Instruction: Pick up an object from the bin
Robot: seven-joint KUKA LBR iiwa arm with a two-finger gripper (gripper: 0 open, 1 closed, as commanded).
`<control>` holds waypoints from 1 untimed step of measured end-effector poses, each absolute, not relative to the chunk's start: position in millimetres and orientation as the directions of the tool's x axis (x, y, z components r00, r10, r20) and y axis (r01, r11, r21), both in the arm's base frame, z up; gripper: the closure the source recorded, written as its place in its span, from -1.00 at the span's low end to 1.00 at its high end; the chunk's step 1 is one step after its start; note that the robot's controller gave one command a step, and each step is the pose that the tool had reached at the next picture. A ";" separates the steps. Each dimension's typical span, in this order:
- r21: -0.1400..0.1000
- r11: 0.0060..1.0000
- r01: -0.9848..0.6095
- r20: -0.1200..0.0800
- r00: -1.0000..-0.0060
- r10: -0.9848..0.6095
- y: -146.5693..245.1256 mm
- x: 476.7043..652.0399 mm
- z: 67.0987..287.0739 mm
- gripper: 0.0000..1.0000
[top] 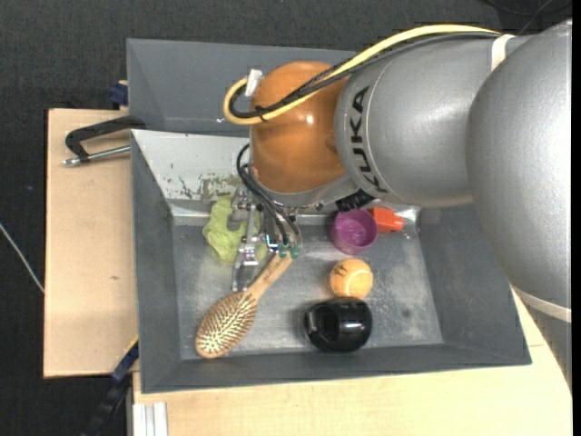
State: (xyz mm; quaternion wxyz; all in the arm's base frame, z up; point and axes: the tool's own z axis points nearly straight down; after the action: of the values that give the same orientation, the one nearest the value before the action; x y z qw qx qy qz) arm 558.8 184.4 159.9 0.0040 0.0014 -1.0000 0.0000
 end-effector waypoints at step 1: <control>0.002 1.000 0.000 0.000 -1.000 0.000 183.4 560.9 165.1 -1.00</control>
Offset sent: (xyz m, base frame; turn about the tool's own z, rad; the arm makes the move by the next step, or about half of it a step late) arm 0.0416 -0.0491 -0.0899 -0.0984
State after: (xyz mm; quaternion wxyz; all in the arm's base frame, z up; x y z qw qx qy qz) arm 560.9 183.4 165.1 -0.0002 0.0001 -1.0000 -0.0008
